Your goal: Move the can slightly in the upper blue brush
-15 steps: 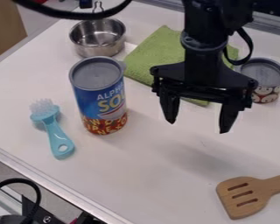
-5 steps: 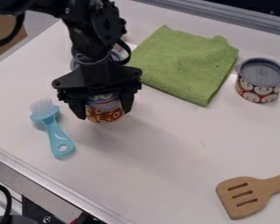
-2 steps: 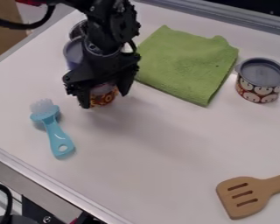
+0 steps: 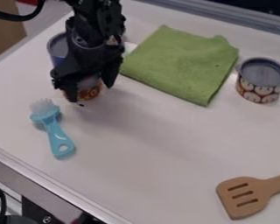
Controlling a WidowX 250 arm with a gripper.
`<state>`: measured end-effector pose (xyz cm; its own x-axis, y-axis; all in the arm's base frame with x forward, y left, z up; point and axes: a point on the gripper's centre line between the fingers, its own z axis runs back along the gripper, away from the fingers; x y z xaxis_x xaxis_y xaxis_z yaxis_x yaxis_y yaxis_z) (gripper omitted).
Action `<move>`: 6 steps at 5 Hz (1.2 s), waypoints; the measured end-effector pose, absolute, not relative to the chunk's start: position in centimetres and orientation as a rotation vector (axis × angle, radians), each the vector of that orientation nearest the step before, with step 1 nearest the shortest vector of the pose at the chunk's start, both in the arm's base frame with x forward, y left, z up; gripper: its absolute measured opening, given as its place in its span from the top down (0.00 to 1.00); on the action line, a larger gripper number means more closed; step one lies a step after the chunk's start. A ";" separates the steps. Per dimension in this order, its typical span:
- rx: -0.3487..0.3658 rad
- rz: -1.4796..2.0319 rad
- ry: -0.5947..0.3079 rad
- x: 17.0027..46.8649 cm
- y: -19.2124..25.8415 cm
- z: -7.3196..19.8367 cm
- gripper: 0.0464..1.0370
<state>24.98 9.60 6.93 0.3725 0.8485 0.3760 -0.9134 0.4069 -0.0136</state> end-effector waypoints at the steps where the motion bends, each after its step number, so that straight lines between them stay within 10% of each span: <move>1: 0.190 1.109 -0.308 24.7 9.4 6.8 0.04; 6: 0.073 0.351 -0.234 25.4 -2.0 10.2 0.04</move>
